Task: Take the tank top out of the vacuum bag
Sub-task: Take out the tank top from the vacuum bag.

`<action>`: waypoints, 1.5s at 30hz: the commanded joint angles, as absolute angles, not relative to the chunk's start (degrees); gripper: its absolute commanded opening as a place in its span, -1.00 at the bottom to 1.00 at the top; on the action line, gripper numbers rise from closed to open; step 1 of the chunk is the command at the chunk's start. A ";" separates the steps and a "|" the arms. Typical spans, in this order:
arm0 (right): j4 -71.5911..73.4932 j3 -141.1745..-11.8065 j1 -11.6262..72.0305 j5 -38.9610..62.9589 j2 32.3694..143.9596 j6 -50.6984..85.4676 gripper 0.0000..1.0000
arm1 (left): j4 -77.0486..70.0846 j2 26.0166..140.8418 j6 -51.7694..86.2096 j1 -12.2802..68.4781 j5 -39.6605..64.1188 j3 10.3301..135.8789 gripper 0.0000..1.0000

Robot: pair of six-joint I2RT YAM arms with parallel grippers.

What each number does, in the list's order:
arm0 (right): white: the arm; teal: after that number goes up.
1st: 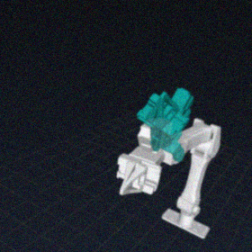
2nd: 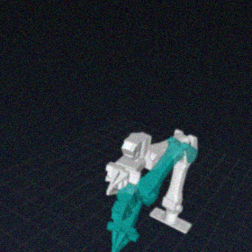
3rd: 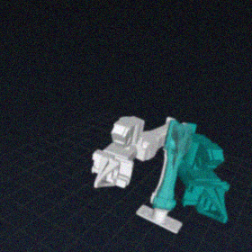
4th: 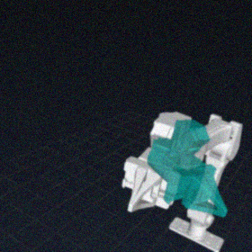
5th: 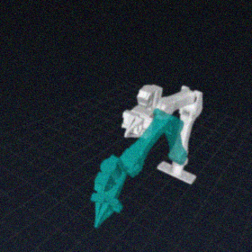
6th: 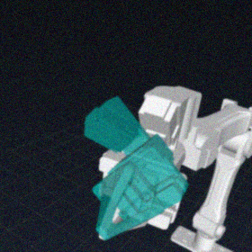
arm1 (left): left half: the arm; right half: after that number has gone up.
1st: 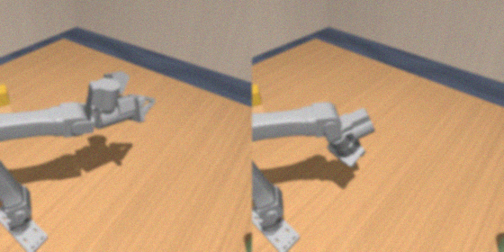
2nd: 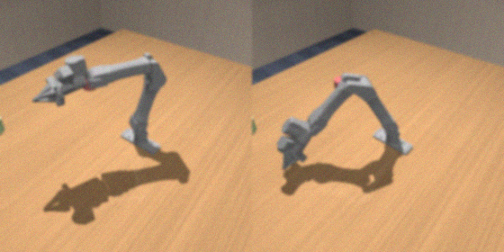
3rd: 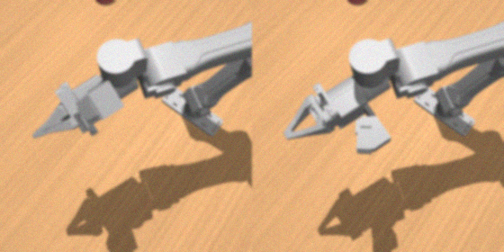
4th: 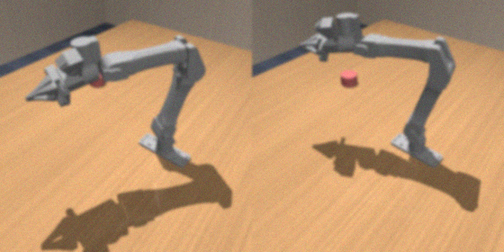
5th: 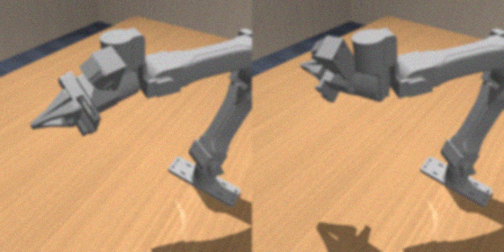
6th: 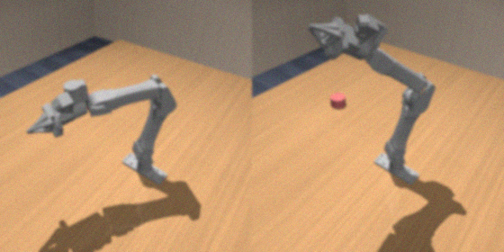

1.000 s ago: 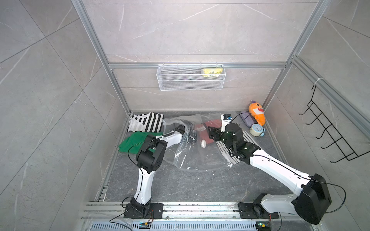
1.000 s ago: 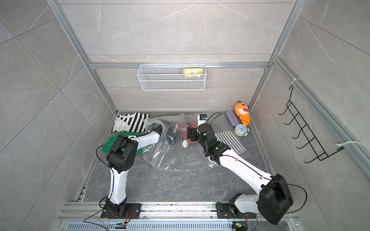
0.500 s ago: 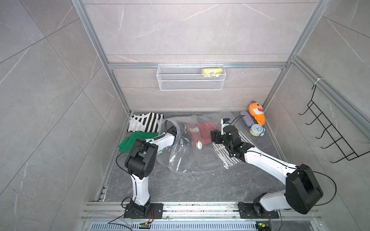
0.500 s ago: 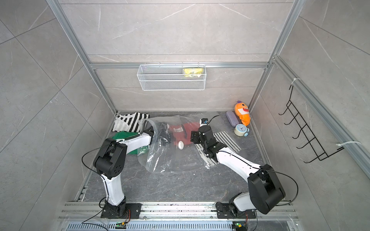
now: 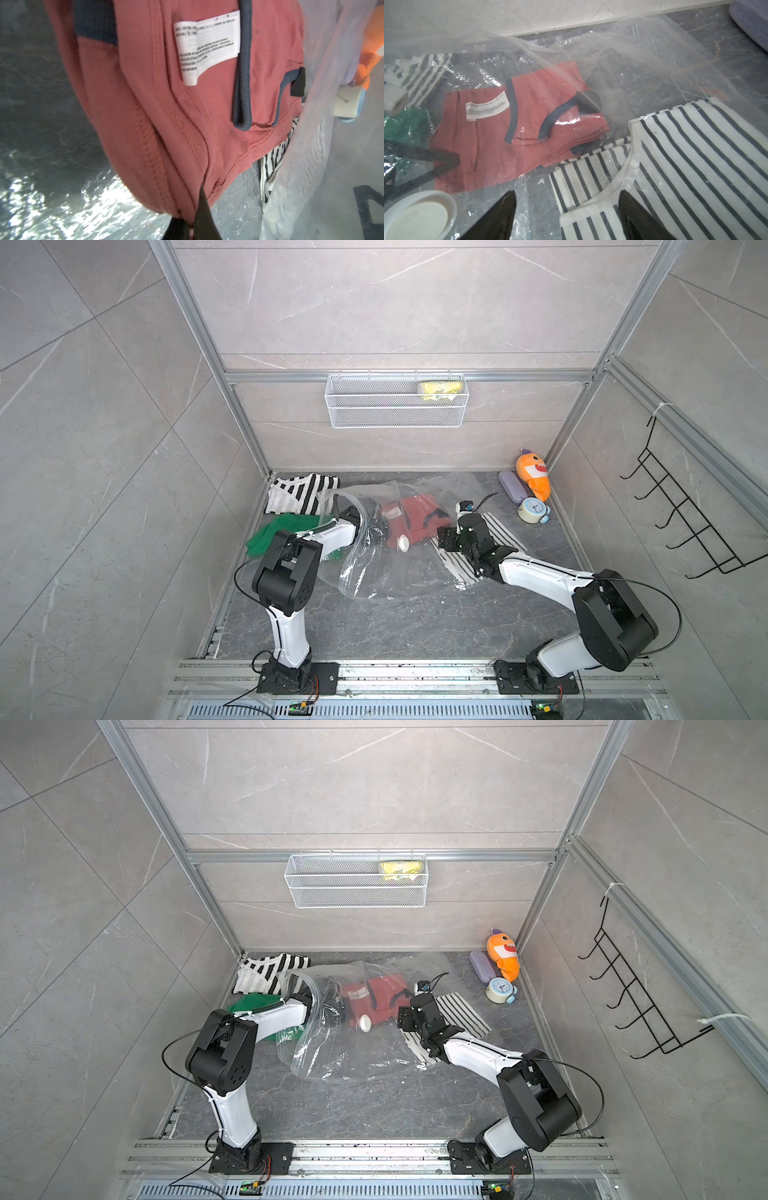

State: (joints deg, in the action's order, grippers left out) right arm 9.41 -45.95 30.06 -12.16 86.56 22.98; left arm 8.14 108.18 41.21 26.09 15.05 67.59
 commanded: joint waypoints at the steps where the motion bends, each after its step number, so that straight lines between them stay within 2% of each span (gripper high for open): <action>1: 10.73 -45.26 28.10 -10.74 85.96 24.97 0.61 | 0.06 105.96 41.37 25.92 14.85 63.29 -1.00; 4: 13.05 -43.91 26.15 -5.98 86.30 26.54 0.59 | -12.38 103.82 41.69 24.92 15.44 55.68 -1.00; 8: 14.39 -45.03 26.08 -1.07 88.64 26.36 0.56 | -31.56 102.66 48.00 20.64 23.44 46.90 -1.00; 11: 16.61 -44.65 26.10 1.55 88.60 26.29 0.54 | -37.09 100.57 47.72 20.06 23.01 43.37 -1.00; 15: 15.39 -48.30 26.95 10.65 88.04 24.14 0.45 | -38.17 100.46 46.47 19.95 25.60 43.69 -1.00; 21: 4.32 -60.99 35.96 14.89 86.53 20.21 0.49 | -34.92 101.52 44.92 20.08 27.68 47.50 -1.00; 26: -1.41 -68.22 45.12 11.02 89.90 22.15 0.55 | -31.55 99.72 43.58 19.95 25.92 46.23 -1.00; 29: -1.99 -71.42 48.15 10.16 91.34 22.85 0.58 | -29.29 99.80 42.11 19.95 25.32 46.15 -1.00; 34: -10.98 -83.21 53.85 8.24 97.74 19.24 0.61 | -28.52 101.11 42.21 20.22 25.84 47.41 -1.00; 45: -15.93 -94.81 57.42 6.20 105.66 20.21 0.63 | -27.64 102.46 41.33 21.52 25.62 49.35 -1.00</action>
State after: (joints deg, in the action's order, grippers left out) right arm -13.21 -92.20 56.10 7.46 104.60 20.78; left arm -26.98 102.56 43.03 21.15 25.43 47.48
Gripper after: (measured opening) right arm 0.818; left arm 0.053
